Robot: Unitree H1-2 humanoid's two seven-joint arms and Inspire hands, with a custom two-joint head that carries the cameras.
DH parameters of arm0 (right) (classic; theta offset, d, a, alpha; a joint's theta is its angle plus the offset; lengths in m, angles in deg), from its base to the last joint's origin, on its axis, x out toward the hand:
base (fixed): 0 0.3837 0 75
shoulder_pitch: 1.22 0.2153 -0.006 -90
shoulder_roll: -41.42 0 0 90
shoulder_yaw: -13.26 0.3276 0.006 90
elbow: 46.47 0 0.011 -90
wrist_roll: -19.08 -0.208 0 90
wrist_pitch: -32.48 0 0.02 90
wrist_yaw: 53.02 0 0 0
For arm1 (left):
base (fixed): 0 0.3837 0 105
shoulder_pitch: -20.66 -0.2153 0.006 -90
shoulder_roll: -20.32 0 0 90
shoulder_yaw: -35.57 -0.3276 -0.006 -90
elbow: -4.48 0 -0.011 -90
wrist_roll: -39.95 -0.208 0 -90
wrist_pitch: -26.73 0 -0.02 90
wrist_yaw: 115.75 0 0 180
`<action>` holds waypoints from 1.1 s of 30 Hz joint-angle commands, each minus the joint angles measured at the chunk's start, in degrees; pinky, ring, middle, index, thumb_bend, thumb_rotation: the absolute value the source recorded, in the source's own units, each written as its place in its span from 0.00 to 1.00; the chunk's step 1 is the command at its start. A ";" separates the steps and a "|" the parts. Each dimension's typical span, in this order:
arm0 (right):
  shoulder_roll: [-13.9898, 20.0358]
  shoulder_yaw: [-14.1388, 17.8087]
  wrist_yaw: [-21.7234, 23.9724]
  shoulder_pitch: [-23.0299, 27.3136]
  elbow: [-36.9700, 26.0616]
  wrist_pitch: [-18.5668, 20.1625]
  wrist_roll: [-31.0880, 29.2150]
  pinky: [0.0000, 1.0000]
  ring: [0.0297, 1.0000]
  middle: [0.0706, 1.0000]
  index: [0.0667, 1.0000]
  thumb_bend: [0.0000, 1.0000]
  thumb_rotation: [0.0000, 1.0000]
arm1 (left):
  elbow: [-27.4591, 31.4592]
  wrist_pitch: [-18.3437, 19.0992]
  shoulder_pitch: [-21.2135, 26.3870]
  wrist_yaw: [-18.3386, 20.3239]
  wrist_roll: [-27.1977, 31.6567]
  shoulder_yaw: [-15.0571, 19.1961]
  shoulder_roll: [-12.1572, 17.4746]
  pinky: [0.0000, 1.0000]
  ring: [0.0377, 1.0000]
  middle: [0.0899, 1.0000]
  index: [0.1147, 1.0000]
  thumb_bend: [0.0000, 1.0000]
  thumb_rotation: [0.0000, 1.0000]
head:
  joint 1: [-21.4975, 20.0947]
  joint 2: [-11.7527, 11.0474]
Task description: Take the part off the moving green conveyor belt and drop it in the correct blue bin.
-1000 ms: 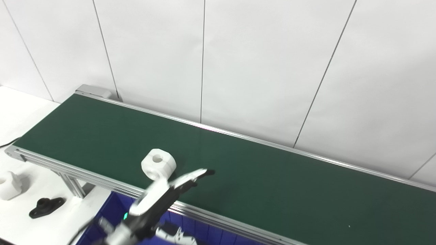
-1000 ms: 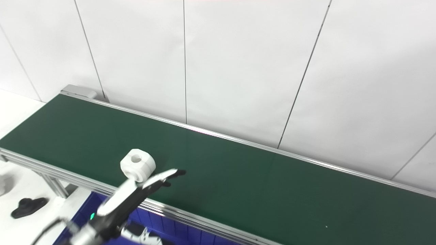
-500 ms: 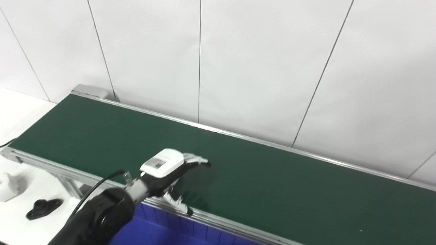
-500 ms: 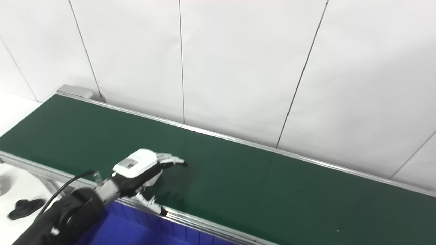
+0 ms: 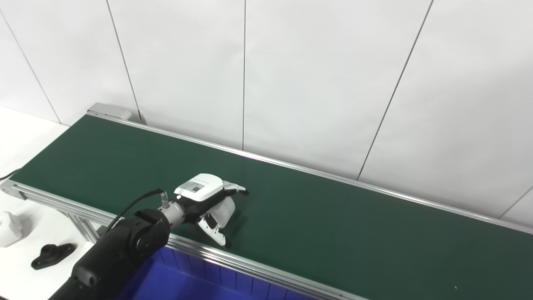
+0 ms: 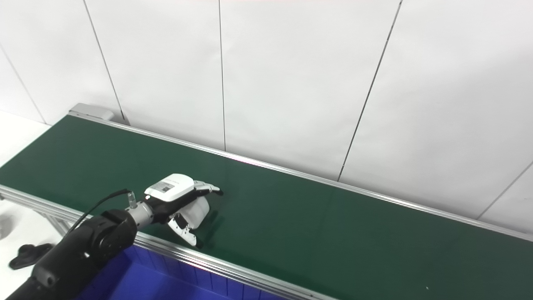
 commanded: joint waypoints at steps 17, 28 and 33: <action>-0.17 -0.98 -0.96 -1.27 -3.68 -3.12 1.10 1.00 0.99 1.00 1.00 0.71 1.00 | -3.91 3.02 4.96 -7.46 -12.61 -8.70 1.07 0.44 0.42 0.43 0.43 0.53 0.00 | -0.55 1.28; 0.05 -1.81 -1.01 -1.30 -4.00 -2.98 0.74 1.00 0.99 1.00 1.00 0.71 1.00 | 3.01 9.77 6.37 3.66 -16.15 -9.88 1.58 0.40 0.40 0.40 0.44 0.52 0.00 | -0.57 1.92; 0.14 -2.15 -1.17 -1.35 -4.54 -2.85 0.82 1.00 0.98 1.00 1.00 0.71 1.00 | 7.43 11.16 5.64 5.55 -14.68 -8.60 1.13 0.32 0.33 0.35 0.45 0.52 0.00 | -0.30 3.39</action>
